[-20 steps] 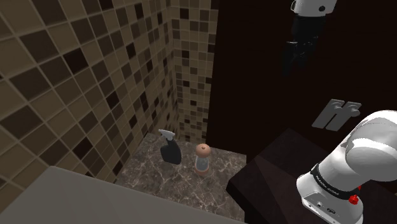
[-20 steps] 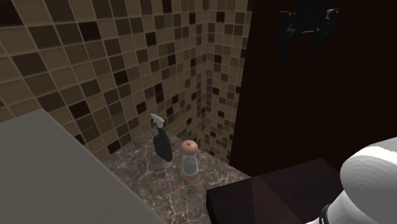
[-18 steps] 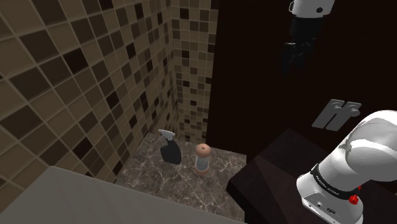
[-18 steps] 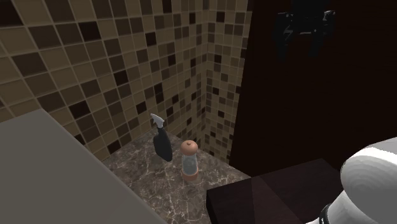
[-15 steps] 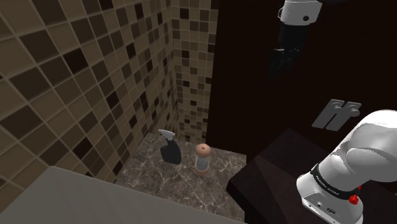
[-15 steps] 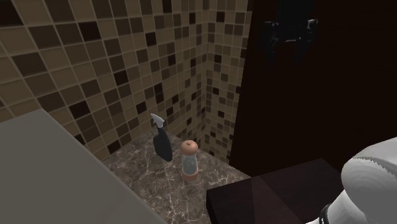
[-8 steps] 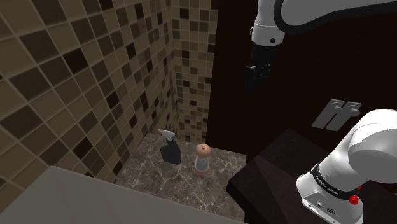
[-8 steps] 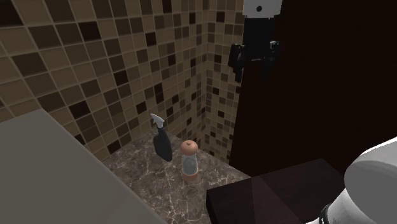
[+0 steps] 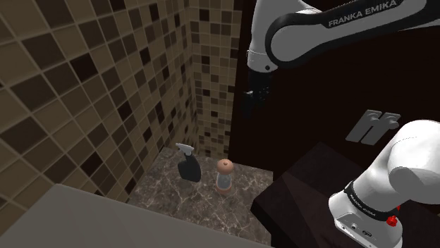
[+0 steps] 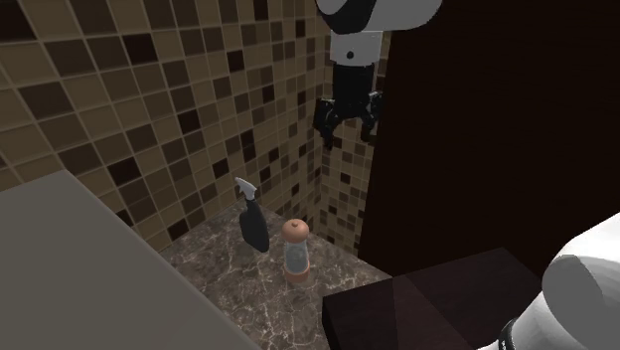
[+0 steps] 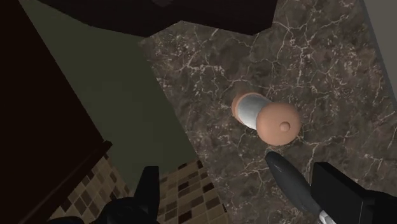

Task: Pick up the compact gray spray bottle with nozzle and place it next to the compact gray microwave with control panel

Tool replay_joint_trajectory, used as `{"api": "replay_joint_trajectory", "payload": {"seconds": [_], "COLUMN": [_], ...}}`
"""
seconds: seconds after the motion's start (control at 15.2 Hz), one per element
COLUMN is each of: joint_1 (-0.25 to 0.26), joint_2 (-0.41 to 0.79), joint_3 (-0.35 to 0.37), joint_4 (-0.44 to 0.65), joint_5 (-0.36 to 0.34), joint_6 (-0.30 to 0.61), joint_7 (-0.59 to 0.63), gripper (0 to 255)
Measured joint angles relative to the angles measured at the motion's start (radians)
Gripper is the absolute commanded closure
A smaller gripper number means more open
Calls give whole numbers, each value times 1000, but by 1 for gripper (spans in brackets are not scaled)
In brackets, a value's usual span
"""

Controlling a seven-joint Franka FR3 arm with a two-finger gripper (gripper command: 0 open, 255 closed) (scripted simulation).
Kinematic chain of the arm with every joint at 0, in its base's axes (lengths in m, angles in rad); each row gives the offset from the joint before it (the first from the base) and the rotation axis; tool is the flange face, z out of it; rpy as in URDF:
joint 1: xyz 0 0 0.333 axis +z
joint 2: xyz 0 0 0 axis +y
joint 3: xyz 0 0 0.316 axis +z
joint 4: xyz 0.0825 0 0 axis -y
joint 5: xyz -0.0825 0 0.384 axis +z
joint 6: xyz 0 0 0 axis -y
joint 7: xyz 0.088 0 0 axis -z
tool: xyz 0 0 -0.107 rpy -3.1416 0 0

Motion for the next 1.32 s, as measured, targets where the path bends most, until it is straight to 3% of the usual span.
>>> {"api": "replay_joint_trajectory", "payload": {"seconds": [0.66, 1.32], "joint_1": [61, 148], "joint_2": [323, 650], "joint_3": [94, 129], "joint_4": [142, 366], "joint_5": [-40, -165], "joint_6": [227, 359], "joint_7": [49, 121], "gripper": [0, 0]}}
